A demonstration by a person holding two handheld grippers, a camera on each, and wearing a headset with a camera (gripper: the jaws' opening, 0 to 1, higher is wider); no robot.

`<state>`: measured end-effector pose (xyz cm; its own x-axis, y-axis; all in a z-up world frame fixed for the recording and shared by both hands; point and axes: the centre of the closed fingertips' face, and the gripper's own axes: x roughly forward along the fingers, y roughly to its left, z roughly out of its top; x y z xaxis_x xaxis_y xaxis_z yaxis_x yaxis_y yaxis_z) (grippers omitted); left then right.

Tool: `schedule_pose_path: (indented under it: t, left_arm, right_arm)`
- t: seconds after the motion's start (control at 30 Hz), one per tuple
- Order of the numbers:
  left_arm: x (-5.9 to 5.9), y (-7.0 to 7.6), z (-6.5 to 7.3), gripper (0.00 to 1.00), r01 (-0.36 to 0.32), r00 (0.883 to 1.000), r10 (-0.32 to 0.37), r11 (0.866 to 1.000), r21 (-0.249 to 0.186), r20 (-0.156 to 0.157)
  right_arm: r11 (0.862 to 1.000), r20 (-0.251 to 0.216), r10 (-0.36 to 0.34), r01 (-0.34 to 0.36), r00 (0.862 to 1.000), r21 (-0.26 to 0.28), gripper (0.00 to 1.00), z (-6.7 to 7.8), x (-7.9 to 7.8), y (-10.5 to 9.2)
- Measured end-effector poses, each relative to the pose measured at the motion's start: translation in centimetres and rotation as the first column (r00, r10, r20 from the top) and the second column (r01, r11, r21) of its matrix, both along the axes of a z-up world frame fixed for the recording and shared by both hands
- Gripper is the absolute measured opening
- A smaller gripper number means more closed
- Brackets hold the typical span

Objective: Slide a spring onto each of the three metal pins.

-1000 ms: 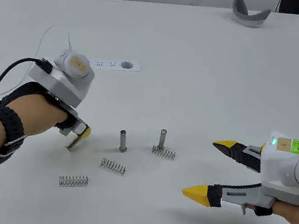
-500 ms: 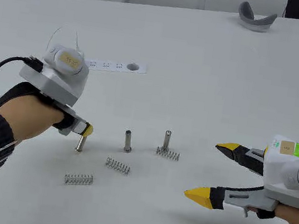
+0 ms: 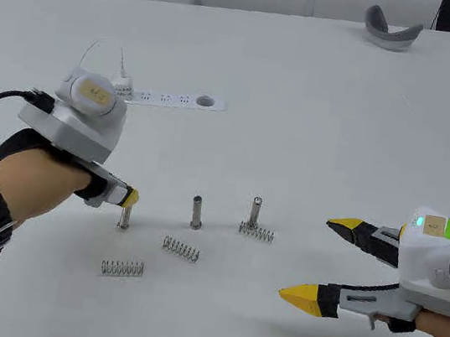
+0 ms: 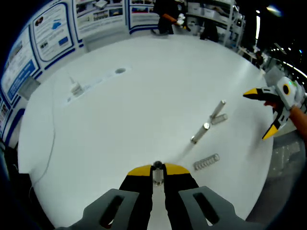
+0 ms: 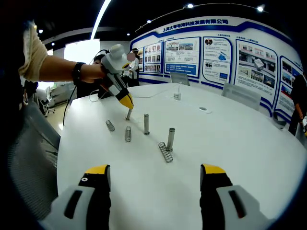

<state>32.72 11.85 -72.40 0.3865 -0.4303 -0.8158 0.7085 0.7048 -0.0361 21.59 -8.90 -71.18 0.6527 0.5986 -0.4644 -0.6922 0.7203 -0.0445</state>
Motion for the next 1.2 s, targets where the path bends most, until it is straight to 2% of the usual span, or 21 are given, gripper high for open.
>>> schedule_pose_path:
  t: [0.43,0.8,0.97,1.13,1.2]
  left_arm:
    - [-0.4,0.5,0.2,0.07,-0.008,1.000,0.008,1.000,-0.014,0.020]
    - [-0.7,0.8,0.3,0.07,-0.017,0.997,0.022,0.998,-0.063,0.079]
    - [-0.8,1.0,0.0,0.07,-0.021,0.995,0.027,0.997,-0.070,0.094]
    - [-1.3,1.4,-0.5,0.07,-0.023,0.995,0.030,0.997,-0.069,0.095]
    - [-1.2,1.4,-0.4,0.07,-0.031,0.994,0.040,0.996,-0.088,0.103]
  right_arm:
    - [1.000,-0.001,0.004,-0.004,1.000,-0.002,0.78,0.0,-0.1,0.2]
    - [1.000,-0.003,0.007,-0.007,1.000,-0.002,0.78,0.0,-0.1,0.3]
    - [1.000,-0.004,0.010,-0.010,1.000,-0.003,0.78,-0.1,-0.2,0.4]
    - [1.000,-0.005,0.008,-0.008,1.000,-0.002,0.78,-0.1,-0.2,0.3]
    - [1.000,-0.006,0.009,-0.009,1.000,-0.003,0.78,-0.1,-0.2,0.3]
